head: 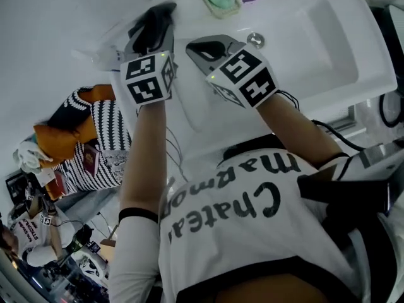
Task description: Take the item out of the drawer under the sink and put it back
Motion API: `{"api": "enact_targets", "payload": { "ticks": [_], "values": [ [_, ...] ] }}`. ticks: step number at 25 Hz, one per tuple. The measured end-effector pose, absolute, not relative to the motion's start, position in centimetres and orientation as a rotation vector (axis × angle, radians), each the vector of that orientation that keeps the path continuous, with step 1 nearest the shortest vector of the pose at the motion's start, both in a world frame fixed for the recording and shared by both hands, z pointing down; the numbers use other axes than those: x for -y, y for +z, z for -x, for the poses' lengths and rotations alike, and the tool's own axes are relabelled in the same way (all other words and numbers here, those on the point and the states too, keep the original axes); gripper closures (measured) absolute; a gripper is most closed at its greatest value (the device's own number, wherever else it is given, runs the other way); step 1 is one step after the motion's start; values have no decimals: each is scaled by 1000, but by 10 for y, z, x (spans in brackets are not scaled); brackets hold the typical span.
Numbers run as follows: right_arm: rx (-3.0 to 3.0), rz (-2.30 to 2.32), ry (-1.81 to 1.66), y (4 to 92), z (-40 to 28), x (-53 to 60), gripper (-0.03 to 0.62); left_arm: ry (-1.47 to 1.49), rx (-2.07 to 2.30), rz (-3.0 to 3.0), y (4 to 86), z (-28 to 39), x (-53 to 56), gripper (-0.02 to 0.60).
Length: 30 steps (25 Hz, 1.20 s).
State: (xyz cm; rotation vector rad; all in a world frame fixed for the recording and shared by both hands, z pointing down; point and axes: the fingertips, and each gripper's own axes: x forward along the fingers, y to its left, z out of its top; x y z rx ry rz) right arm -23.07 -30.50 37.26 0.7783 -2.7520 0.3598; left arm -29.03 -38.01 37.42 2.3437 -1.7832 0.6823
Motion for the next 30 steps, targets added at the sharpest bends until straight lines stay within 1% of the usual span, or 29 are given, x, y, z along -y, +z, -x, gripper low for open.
{"api": "enact_targets", "payload": {
  "ticks": [3,5,7,12,16,21,22,23,25,28,30],
  "values": [
    [2797,-829,563,357,227,282,582,614,1769,-2410,352,284,347,380],
    [2834,-849,732,346,226,264,583,629,1732,-2454,344,280,322,380],
    [2878,-870,831,332,225,243,583,652,1687,-2486,340,280,297,380],
    [2915,-916,752,301,225,206,583,594,1668,-2565,311,288,249,382],
    [2897,-893,793,297,232,159,583,617,1644,-2617,304,293,201,385],
    [2852,-830,580,300,240,94,583,588,1557,-2658,308,293,120,413],
    [2838,-815,546,304,242,82,583,572,1537,-2646,314,295,104,422],
    [2820,-800,518,309,243,71,583,540,1518,-2626,321,298,89,445],
    [2783,-786,492,319,245,51,583,439,1481,-2575,331,303,58,510],
    [2773,-813,551,327,240,26,583,267,1462,-2480,344,310,8,545],
    [2795,-838,634,325,233,16,583,151,1452,-2411,352,316,-22,548]
  ]
}}
